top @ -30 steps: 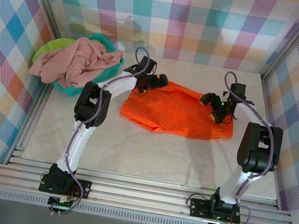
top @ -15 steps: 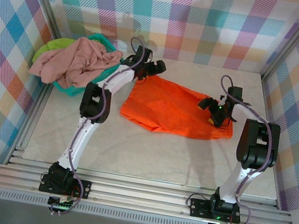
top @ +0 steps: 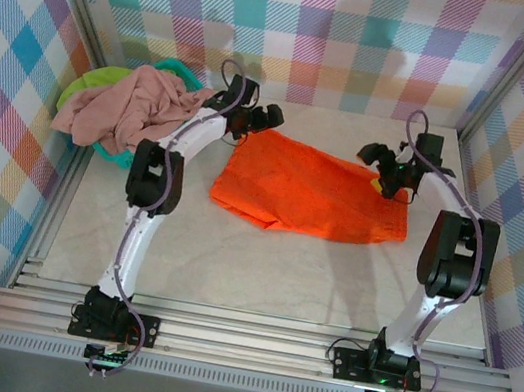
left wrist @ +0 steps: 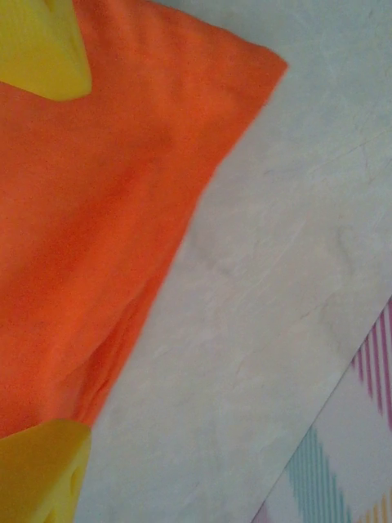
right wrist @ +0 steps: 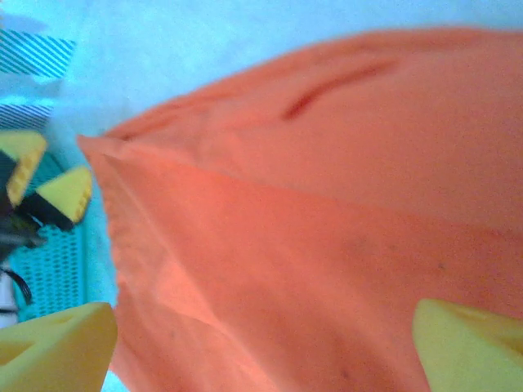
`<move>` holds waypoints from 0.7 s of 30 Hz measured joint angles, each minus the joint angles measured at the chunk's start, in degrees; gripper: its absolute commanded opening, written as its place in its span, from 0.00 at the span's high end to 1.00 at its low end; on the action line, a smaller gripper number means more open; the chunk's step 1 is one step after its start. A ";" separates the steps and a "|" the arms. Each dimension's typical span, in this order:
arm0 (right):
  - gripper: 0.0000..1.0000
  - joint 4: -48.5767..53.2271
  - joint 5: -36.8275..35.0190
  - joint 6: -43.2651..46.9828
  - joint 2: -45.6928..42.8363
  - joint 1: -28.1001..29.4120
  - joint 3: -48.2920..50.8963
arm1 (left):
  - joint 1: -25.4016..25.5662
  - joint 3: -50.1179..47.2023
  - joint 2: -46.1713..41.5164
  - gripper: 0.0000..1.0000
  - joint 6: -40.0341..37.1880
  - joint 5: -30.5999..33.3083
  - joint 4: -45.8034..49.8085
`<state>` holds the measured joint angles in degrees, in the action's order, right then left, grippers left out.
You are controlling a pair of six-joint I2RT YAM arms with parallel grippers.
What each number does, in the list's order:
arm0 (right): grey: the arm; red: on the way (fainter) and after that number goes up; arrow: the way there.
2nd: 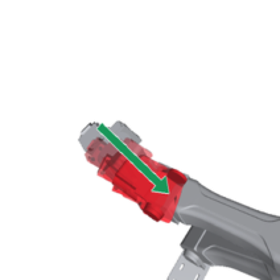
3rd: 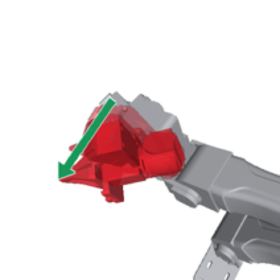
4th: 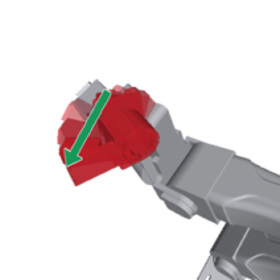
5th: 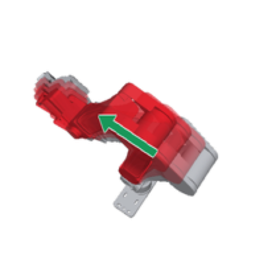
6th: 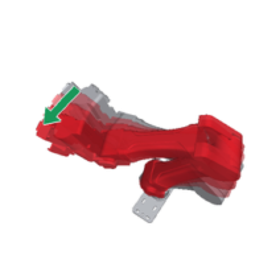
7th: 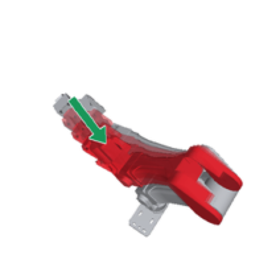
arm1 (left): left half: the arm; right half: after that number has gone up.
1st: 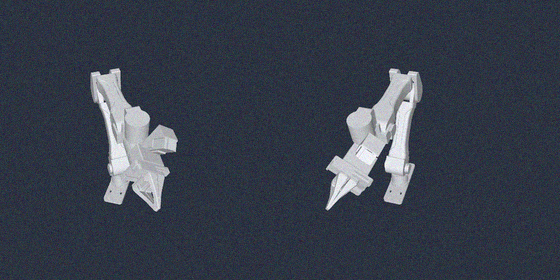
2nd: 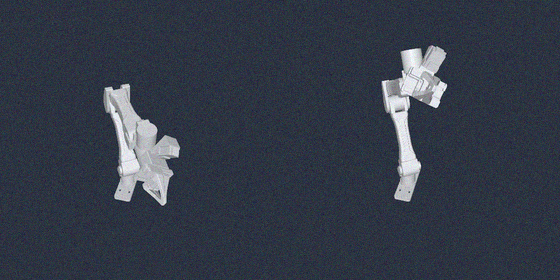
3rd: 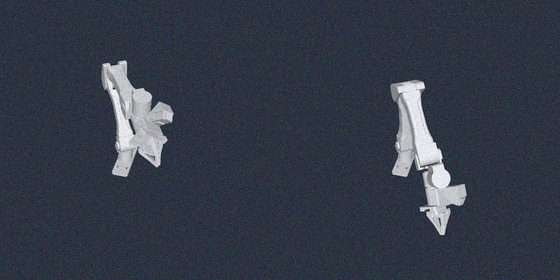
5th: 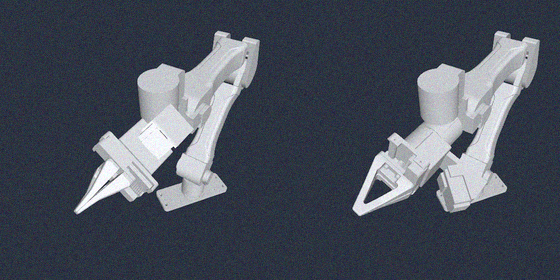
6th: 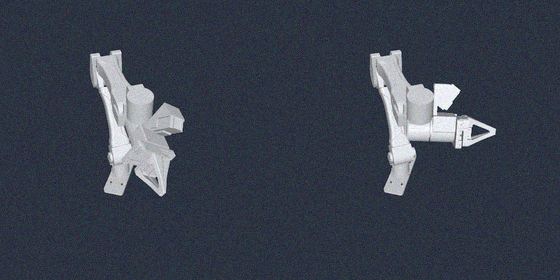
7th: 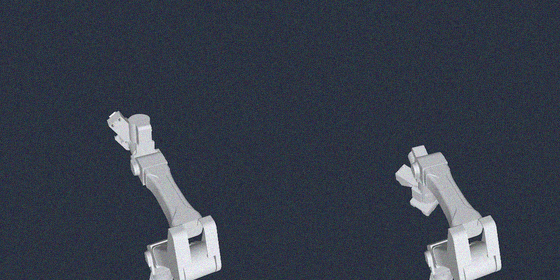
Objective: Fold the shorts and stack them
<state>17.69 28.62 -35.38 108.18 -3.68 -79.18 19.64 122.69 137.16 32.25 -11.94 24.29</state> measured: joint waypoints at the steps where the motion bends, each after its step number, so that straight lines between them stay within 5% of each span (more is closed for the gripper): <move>1: 0.07 -0.50 -0.02 -0.17 0.83 -0.50 -1.14 | 0.48 -3.87 -3.69 0.00 0.11 -0.02 -0.85; 8: 0.06 -0.66 -0.02 -0.17 5.86 -3.34 -5.64 | 6.19 -31.28 -24.79 0.00 3.65 -0.61 -14.62; 15: 0.06 -0.66 -0.07 -0.15 10.03 -4.33 -6.69 | 11.69 -52.70 -26.45 0.00 7.41 0.48 -23.04; 21: 0.06 -1.62 -0.52 -0.09 10.93 -4.50 -6.69 | 12.63 -60.98 -28.59 0.00 9.31 2.51 -30.84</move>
<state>16.08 28.10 -35.46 119.11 -8.19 -85.86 32.27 61.71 108.57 41.56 -9.43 -6.55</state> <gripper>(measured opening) 0.937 0.999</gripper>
